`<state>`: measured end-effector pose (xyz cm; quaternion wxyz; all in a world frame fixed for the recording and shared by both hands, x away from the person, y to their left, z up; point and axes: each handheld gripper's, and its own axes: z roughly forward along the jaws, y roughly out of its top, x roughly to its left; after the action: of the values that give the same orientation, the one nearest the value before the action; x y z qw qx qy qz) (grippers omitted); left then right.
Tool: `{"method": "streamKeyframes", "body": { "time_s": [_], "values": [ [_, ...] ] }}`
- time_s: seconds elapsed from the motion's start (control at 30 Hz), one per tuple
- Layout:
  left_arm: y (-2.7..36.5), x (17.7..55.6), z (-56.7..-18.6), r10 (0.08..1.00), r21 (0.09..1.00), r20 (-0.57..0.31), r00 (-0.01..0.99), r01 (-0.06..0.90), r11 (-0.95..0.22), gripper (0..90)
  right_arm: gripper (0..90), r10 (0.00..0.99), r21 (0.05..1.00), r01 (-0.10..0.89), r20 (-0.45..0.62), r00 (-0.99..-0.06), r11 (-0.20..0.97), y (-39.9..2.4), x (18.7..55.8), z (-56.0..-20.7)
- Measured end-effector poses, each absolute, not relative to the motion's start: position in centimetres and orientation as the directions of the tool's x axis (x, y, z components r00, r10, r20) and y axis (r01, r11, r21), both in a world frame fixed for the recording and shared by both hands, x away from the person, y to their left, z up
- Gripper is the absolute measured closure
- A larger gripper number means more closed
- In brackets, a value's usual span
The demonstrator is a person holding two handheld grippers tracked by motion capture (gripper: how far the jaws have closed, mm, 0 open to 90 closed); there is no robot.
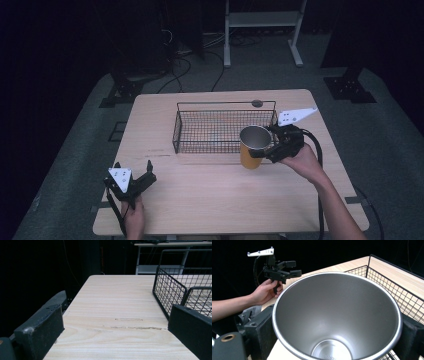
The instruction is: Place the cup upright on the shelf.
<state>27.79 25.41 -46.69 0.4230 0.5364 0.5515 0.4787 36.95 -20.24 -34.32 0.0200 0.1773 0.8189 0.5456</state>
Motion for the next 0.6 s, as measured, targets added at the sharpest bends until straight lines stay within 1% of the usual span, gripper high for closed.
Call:
{"method": "streamKeyframes", "body": {
  "time_s": [0.43, 0.6],
  "values": [
    [25.4, 27.8, -46.7, 0.997, 0.982, 0.048, -0.068, 0.188, -0.034, 0.0, 9.7, 0.314, 0.901, 0.265, 0.156, -0.937, 0.344, -20.1, 38.3, -33.0],
    [25.4, 27.8, -46.7, 0.997, 0.982, 0.048, -0.068, 0.188, -0.034, 0.0, 9.7, 0.318, 0.897, 0.274, 0.162, -0.934, 0.346, -19.9, 39.4, -32.4]
  ]
}}
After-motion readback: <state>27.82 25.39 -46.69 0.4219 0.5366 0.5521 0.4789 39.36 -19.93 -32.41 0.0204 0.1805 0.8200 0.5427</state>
